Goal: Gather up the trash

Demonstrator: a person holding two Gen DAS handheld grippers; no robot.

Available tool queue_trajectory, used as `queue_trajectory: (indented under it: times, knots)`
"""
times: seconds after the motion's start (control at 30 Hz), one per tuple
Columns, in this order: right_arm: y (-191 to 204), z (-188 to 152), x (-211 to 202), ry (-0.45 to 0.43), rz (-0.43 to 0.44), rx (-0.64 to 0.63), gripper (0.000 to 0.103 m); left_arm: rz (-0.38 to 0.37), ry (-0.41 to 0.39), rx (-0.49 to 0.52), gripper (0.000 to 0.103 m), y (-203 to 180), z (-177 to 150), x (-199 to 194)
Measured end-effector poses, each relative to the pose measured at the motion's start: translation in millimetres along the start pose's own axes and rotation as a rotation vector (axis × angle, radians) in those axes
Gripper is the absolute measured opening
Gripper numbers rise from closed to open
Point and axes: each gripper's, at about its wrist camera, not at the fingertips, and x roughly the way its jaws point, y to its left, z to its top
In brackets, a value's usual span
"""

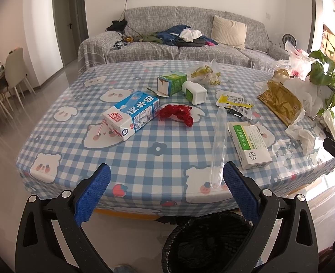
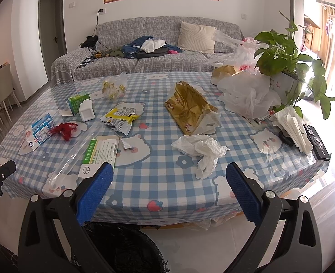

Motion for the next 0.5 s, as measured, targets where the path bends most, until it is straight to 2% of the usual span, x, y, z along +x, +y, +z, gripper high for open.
queue_trajectory:
  times: [0.5]
  knots:
    - [0.2,-0.4,-0.2,0.000,0.000,-0.001,0.096,0.000,0.000,0.004,0.097,-2.9,0.2,0.9]
